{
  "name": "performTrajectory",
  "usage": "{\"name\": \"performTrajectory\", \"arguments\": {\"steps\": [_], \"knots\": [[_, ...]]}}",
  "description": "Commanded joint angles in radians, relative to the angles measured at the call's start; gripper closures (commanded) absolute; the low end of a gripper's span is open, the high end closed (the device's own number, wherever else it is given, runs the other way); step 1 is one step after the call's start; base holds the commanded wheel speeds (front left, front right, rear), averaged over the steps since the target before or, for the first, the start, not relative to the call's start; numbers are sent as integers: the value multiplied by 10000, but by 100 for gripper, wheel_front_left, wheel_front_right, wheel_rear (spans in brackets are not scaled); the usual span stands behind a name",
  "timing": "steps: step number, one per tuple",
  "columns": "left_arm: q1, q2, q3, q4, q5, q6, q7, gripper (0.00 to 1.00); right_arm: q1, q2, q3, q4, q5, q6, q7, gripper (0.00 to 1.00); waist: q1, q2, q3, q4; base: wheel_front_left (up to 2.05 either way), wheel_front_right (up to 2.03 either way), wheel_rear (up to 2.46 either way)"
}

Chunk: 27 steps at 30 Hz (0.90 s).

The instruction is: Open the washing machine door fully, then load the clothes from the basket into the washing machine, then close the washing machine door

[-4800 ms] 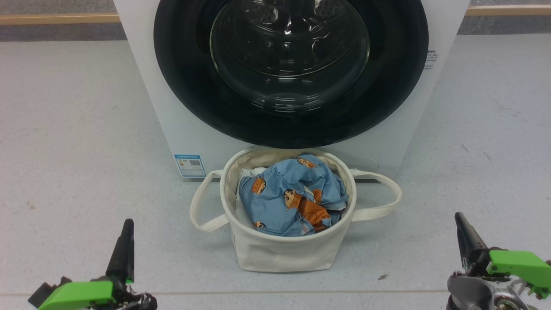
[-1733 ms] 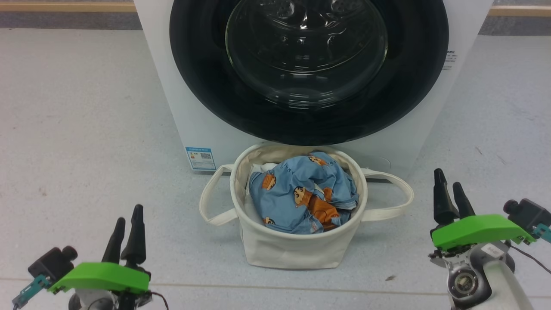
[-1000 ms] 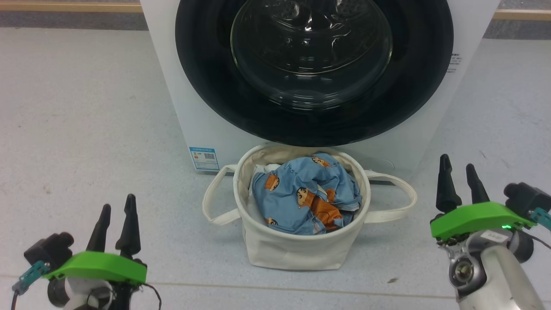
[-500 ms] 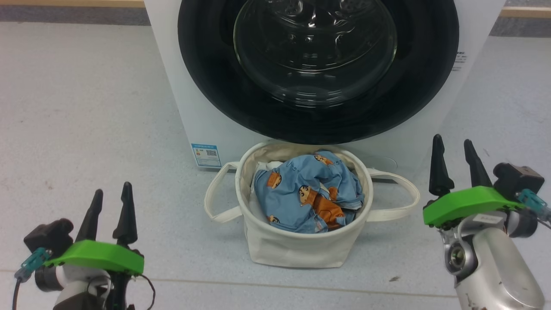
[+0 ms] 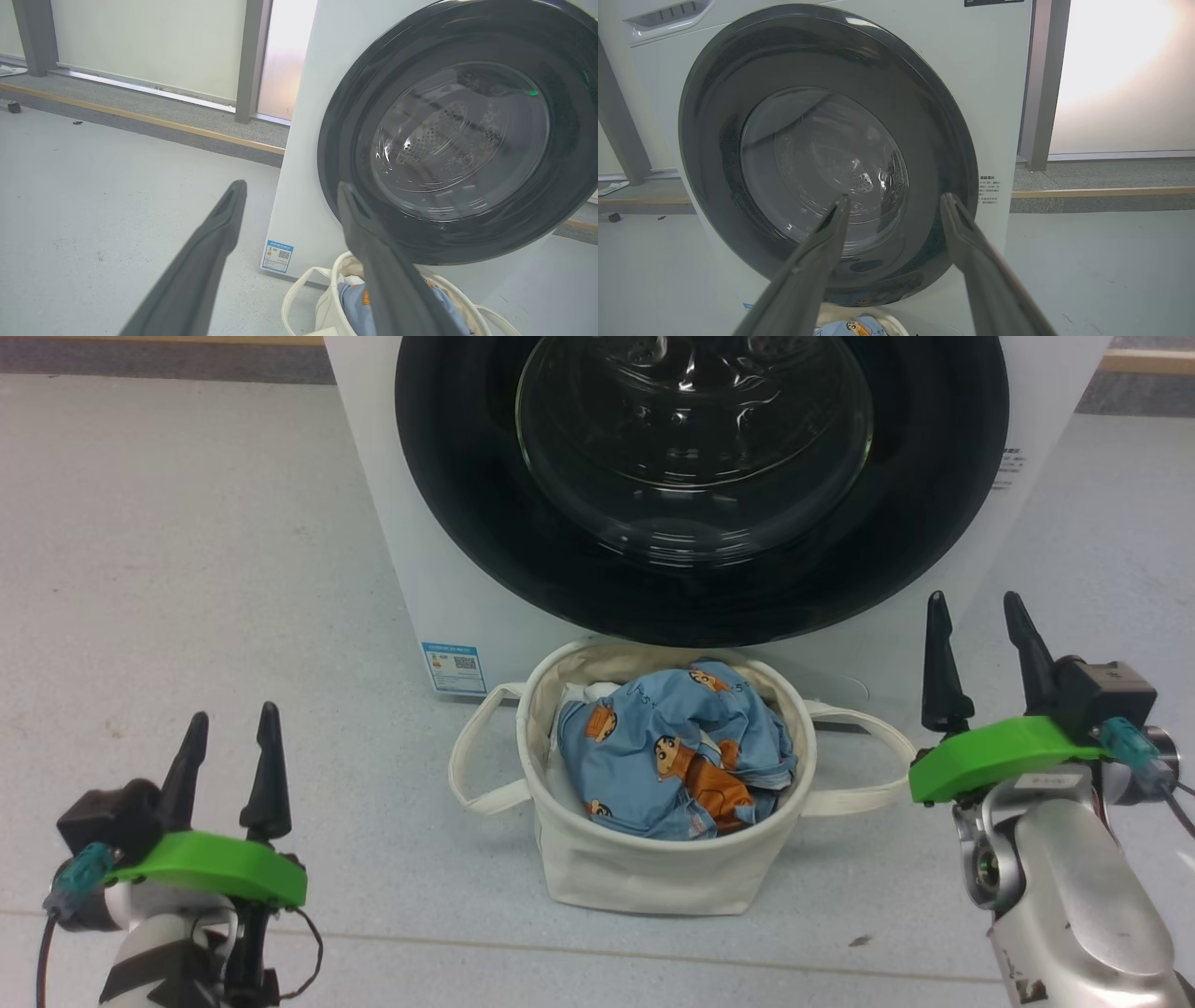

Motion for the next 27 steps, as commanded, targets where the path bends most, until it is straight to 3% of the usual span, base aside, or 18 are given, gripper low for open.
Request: {"name": "performTrajectory", "arguments": {"steps": [1,27], "knots": [[-550,273,389,-223,445,-40,-180,0,-465,-104,278,-255,-415,0,-191,0,0,0,-3,16,0,0,0],[-594,206,508,-3,885,-167,-216,0,-97,0,171,-259,-545,0,-222,0,0,0,17,46,0,0,0]]}}
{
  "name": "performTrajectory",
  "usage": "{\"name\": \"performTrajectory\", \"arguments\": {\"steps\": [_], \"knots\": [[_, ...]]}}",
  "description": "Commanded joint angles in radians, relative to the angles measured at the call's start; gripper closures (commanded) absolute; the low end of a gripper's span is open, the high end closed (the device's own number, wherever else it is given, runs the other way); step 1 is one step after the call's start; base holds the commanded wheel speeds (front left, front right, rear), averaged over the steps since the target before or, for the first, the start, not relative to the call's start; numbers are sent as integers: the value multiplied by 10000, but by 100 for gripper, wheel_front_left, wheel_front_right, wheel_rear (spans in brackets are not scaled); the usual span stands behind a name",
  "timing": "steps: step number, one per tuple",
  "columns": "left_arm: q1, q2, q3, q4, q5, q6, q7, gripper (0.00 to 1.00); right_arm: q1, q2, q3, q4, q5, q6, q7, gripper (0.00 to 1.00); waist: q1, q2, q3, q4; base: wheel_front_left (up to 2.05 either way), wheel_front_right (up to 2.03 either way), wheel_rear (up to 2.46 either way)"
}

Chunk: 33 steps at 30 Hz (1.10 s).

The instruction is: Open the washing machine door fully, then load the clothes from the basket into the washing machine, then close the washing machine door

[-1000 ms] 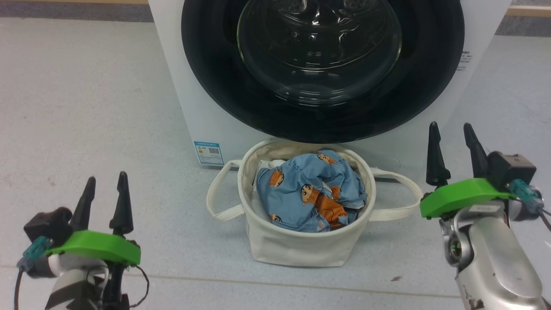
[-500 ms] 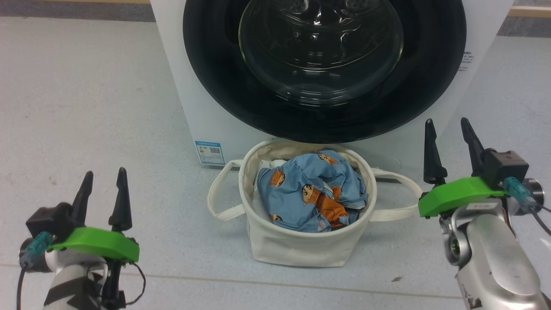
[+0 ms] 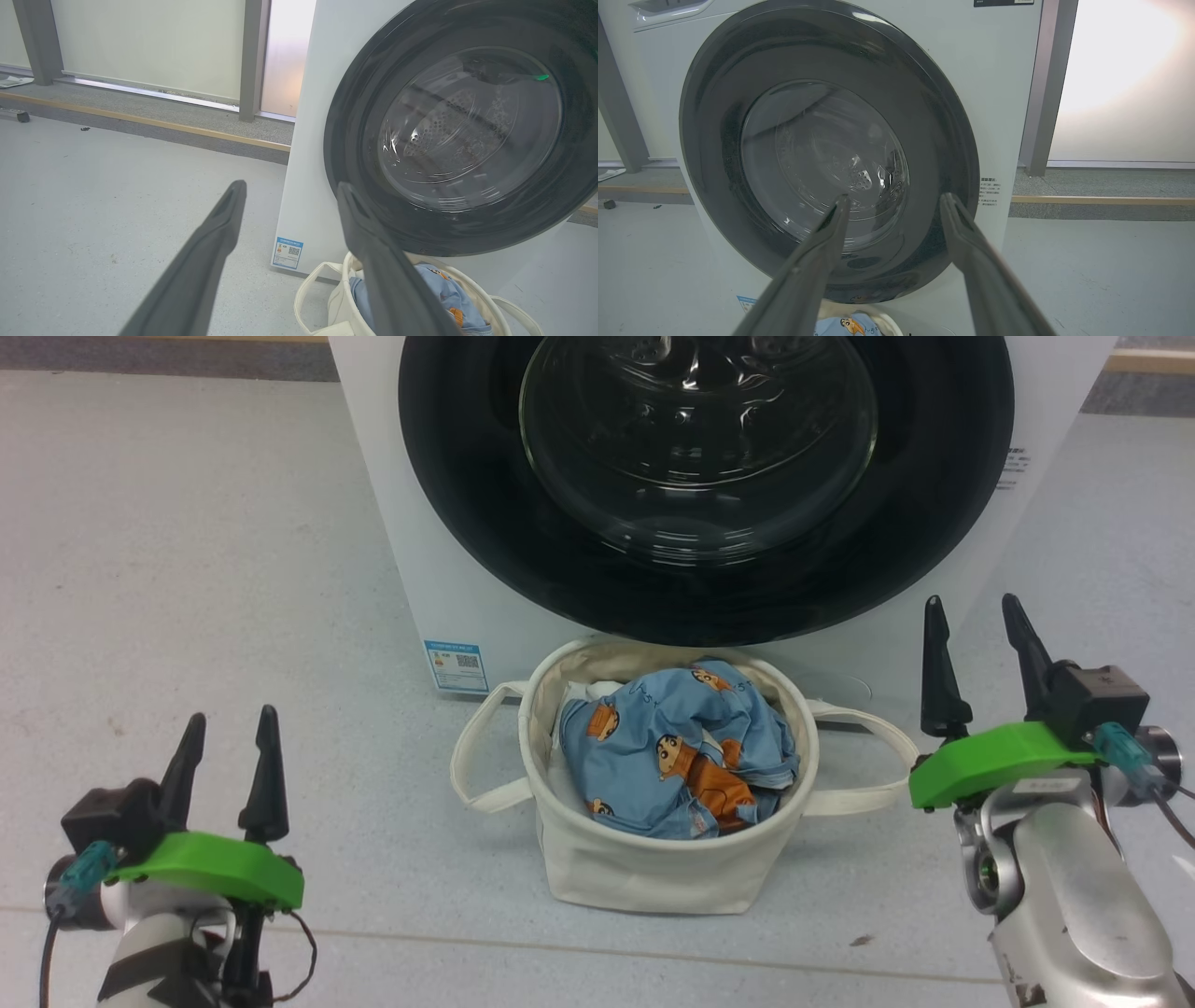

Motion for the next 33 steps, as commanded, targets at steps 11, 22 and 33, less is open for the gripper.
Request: {"name": "performTrajectory", "arguments": {"steps": [11,22,33], "knots": [[-371,253,252,-382,221,-86,-122,0,151,173,103,-459,-84,0,-124,0,-1,0,63,-41,0,0,0],[-362,221,300,-253,188,-113,-122,0,197,172,120,-505,-82,0,-124,0,-1,0,32,-64,0,0,0],[-370,242,206,-88,36,-134,-122,0,198,142,101,-482,-29,0,-124,0,-1,0,-38,-45,1,3,-4]]}}
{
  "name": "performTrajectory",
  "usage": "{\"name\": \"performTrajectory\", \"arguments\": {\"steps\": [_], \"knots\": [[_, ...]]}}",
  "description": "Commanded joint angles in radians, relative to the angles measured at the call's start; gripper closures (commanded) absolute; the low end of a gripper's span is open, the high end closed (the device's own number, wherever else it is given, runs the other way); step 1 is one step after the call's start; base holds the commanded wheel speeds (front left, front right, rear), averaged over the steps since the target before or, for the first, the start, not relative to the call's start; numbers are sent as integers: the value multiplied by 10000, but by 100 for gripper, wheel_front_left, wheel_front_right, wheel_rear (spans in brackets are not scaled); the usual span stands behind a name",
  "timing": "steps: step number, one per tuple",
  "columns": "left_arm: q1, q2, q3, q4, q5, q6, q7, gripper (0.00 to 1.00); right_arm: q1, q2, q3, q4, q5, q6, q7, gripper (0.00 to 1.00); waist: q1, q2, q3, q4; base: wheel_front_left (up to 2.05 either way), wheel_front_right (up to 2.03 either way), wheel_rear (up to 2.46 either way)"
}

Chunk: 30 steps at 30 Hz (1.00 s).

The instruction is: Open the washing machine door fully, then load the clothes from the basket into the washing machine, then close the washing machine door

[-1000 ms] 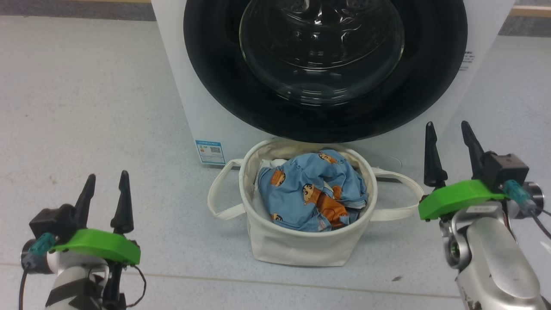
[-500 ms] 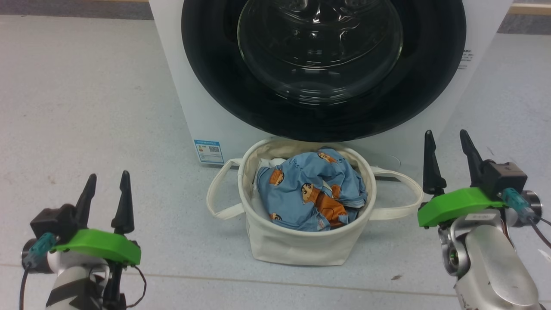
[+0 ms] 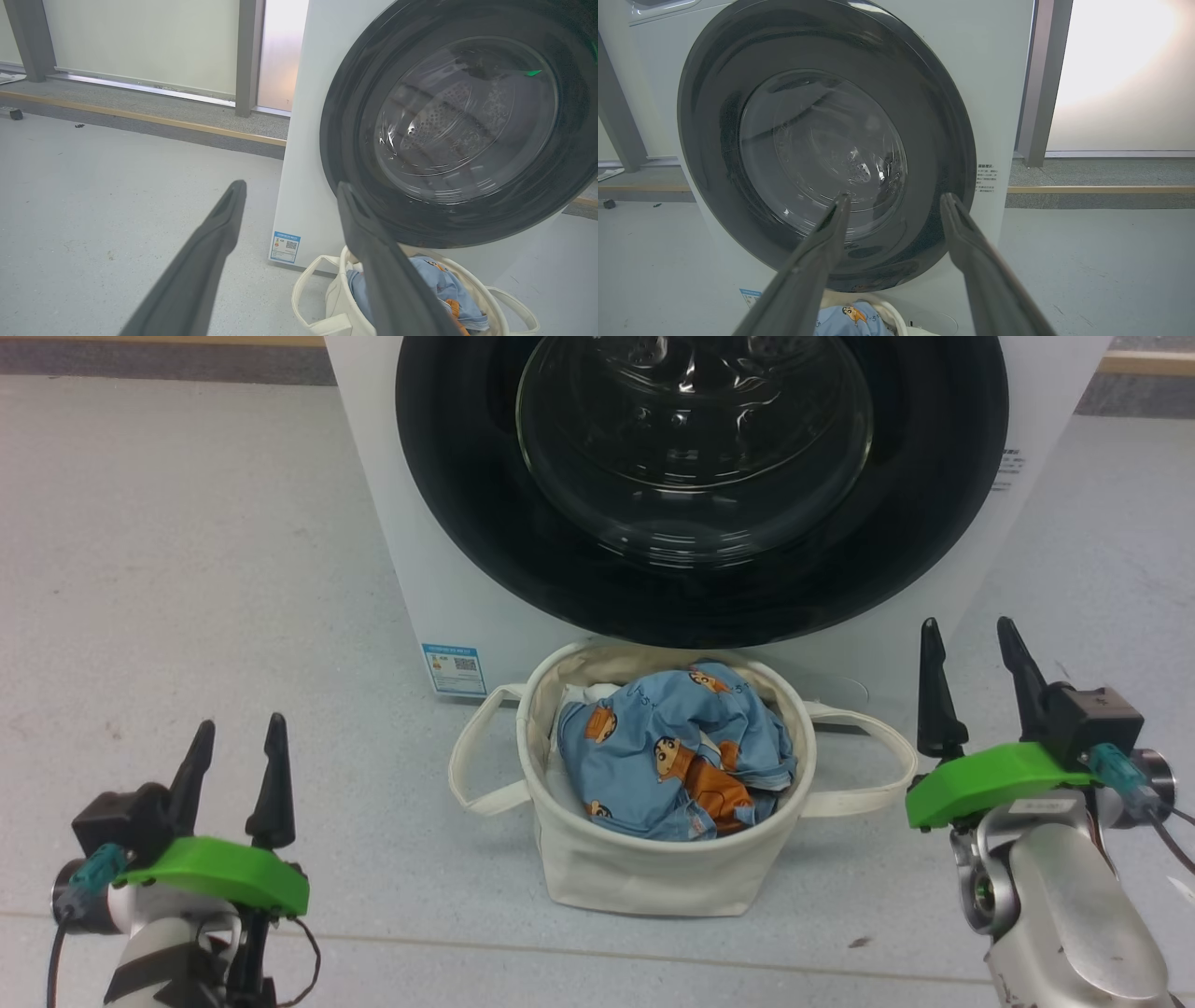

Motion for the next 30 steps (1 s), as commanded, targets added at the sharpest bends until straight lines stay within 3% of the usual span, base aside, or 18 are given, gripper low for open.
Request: {"name": "performTrajectory", "arguments": {"steps": [1,11,30], "knots": [[-365,281,218,-279,-103,-51,-122,0,-179,-1,196,-357,-27,0,-124,0,-1,0,-15,0,1,34,-35],[-292,317,122,-297,-122,-57,-122,0,-156,-22,189,-363,4,0,-124,0,-1,0,-69,-25,49,73,-122],[-333,289,-336,-157,-385,-60,-122,0,-176,45,207,-368,-22,0,-124,0,-1,0,63,-100,107,134,-241]]}}
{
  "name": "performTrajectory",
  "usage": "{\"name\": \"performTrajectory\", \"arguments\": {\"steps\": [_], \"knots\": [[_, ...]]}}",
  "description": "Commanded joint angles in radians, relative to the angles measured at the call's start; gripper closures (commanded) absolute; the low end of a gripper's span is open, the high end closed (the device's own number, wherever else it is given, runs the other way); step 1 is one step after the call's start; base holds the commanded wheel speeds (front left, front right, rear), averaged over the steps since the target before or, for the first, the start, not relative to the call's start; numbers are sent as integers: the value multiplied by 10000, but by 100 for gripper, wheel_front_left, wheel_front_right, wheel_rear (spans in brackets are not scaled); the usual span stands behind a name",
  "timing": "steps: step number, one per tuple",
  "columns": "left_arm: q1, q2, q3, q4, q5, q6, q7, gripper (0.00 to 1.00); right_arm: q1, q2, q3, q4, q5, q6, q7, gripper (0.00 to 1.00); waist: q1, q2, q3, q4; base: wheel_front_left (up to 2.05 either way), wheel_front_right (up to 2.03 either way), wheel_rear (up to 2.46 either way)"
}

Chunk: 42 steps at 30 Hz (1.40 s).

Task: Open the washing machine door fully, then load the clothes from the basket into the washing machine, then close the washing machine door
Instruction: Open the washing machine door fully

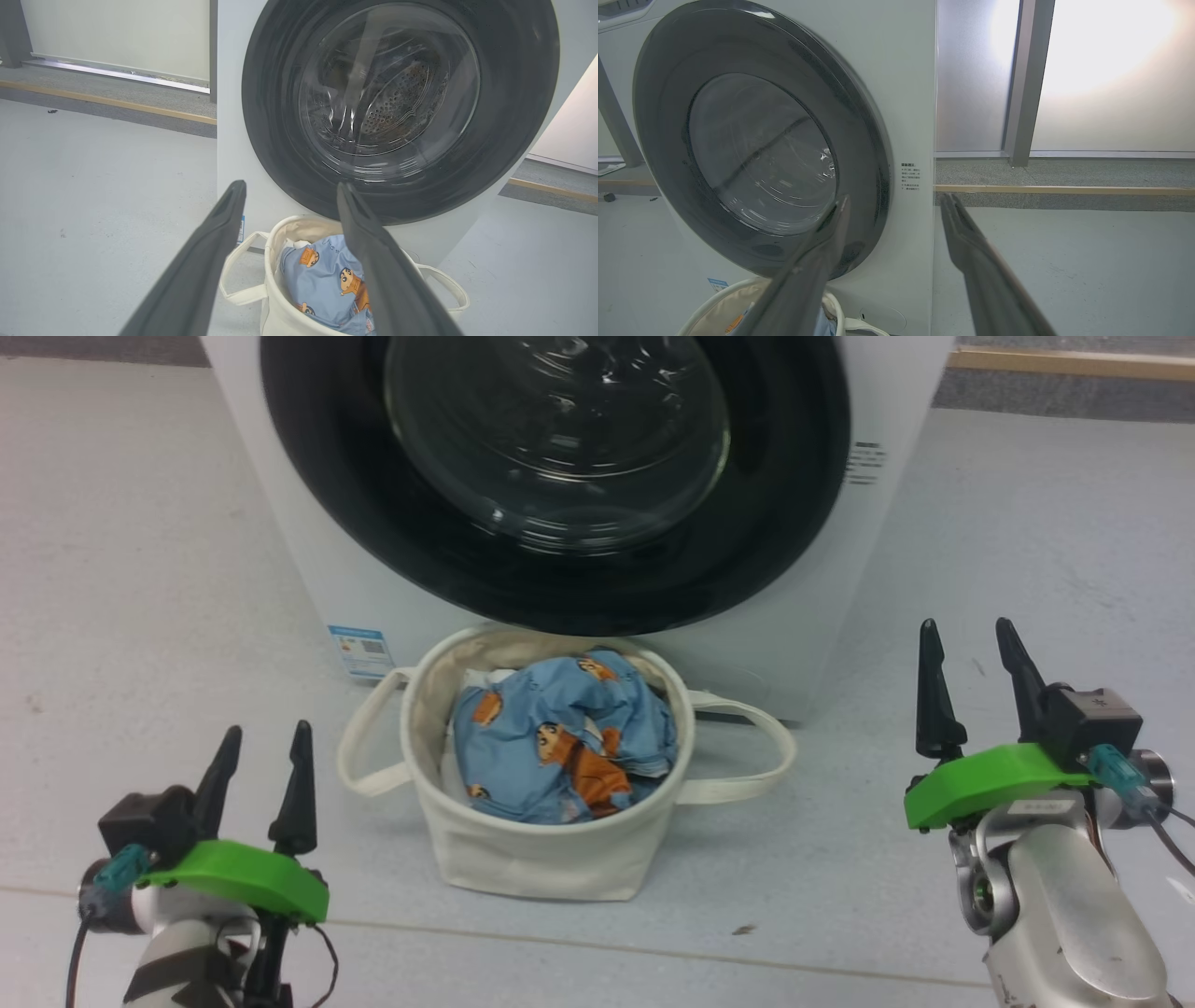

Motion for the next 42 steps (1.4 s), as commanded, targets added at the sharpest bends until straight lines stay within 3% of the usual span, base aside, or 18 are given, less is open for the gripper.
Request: {"name": "performTrajectory", "arguments": {"steps": [1,11,26,42], "knots": [[-364,255,165,-299,-156,-57,-122,0,-196,31,197,-359,-24,0,-124,0,0,0,17,6,108,108,-216],[-327,408,-218,-383,-443,-57,-122,0,-203,76,145,-381,-17,0,-124,0,0,0,63,19,64,64,-129],[-257,416,-197,-535,-448,-57,-122,0,-181,101,2,-373,-26,0,-124,0,0,0,111,6,4,4,-7],[-214,-134,253,-766,-542,-9,-122,0,-536,140,-490,-337,117,0,-124,0,0,0,808,320,0,0,0]]}}
